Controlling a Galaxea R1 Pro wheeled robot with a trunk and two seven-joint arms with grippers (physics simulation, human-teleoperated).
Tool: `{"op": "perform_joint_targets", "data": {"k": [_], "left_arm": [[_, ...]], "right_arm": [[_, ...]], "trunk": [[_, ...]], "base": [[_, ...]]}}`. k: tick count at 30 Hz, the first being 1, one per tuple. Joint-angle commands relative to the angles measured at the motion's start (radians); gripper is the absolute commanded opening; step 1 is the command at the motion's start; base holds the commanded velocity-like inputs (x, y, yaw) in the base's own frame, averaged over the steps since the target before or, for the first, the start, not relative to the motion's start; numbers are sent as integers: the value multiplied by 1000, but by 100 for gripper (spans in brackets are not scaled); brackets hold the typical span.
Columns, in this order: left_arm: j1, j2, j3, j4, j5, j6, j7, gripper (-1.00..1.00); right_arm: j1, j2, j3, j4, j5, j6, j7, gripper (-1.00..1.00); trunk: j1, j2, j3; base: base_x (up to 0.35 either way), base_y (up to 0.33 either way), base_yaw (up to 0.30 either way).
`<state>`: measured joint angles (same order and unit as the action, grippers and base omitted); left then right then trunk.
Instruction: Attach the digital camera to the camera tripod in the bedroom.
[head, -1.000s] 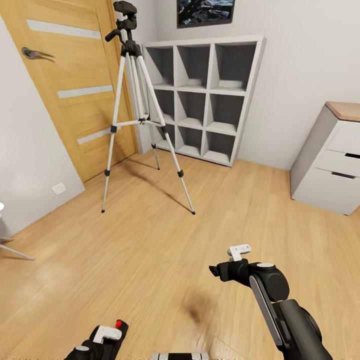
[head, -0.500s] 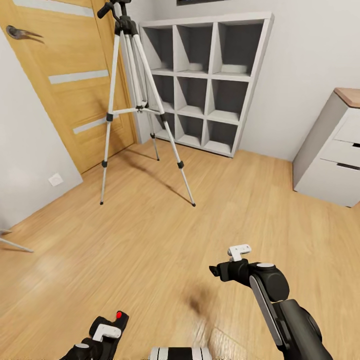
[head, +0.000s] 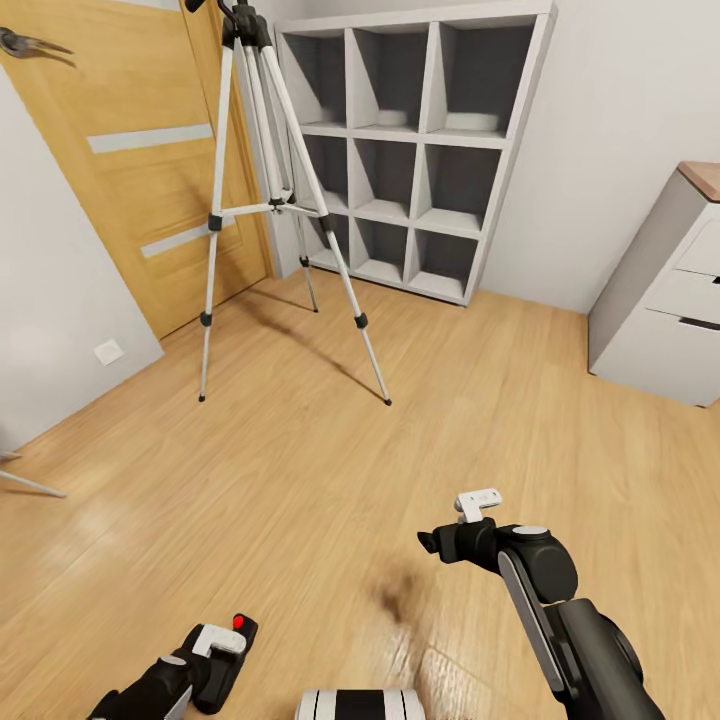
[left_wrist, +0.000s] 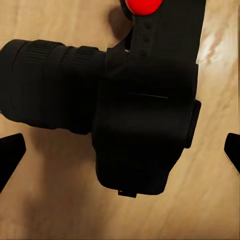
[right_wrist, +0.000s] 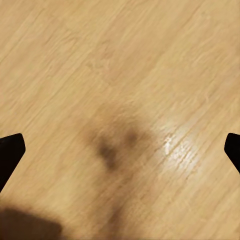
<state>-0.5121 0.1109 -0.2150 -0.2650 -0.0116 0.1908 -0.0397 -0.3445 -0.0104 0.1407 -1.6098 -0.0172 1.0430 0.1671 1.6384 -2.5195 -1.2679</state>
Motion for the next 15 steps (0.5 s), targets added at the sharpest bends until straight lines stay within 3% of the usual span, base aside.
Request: {"op": "perform_joint_targets", "data": {"k": [1,15], "left_arm": [[0,1,-2,-3,-1,6,-3,100],[-8,-1,4,-8,-11,10,-7,100]], "right_arm": [[-1,-1,1,-1,-1,4,0,100],[-1,0,3,-1,-1,4,0,100]], "trunk": [[0,0,-1],[0,0,-1]], "base": [[0,0,0],[0,0,0]]}}
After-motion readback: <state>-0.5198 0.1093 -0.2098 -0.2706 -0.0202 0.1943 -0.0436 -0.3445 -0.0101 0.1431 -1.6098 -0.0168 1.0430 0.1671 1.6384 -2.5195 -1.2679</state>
